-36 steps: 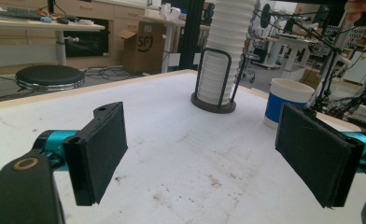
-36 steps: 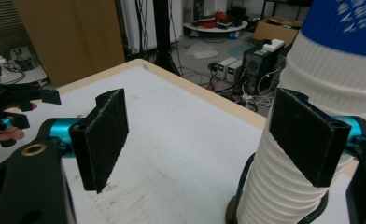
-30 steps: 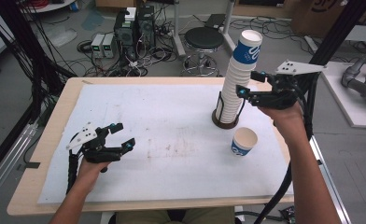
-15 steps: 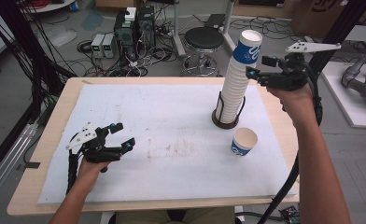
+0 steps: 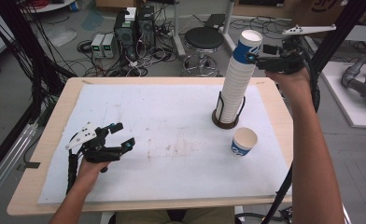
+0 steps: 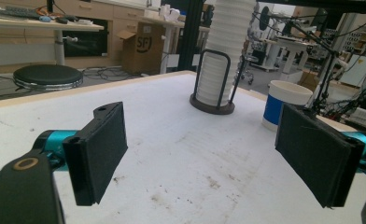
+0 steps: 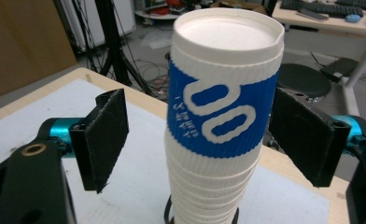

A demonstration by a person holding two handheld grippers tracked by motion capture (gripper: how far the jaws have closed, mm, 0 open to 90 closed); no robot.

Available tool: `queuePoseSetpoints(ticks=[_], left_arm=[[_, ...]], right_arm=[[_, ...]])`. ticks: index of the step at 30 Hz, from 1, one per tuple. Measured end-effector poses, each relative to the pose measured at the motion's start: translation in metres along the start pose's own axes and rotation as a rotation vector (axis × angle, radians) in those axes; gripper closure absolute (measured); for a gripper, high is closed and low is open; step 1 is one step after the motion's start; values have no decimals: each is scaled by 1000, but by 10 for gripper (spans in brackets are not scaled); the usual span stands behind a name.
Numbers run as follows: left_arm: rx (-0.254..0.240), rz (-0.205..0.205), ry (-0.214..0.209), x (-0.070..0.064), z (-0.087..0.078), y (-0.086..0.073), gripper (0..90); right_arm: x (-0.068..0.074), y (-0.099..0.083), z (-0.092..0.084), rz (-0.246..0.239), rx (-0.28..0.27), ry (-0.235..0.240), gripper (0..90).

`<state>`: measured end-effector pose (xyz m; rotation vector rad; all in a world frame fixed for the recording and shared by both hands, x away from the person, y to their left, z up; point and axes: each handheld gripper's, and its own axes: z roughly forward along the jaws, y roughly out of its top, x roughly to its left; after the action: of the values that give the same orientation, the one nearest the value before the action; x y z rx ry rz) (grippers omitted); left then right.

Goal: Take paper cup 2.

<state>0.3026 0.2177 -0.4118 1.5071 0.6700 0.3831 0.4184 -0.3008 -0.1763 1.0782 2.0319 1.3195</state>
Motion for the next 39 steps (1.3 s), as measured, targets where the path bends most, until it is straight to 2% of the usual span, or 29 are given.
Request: queuePoseSetpoints(ticks=[5,7,15,17,18,23,32,39], left_arm=[[-2,-6,-1,0,1,0,166],[0,-4,-1,0,0,-1,166],[1,-9,-1,1,0,-2,166],[1,-10,-1,2,0,-2,166],[2,-10,-2,1,0,-2,166],[3,-10,-3,2,0,-2,167],[6,-11,-4,1,0,-2,167],[7,-12,-5,2,1,-2,167]], right_arm=[[-3,7,11,-5,20,-22,203],[-4,9,16,10,29,-33,203],[-7,15,28,18,13,-55,205],[-6,15,28,20,11,-54,214],[-6,16,28,14,9,-51,258],[-7,17,26,-1,-1,-50,279],[-6,20,24,-7,6,-52,294],[-7,22,22,-9,-28,-48,301]])
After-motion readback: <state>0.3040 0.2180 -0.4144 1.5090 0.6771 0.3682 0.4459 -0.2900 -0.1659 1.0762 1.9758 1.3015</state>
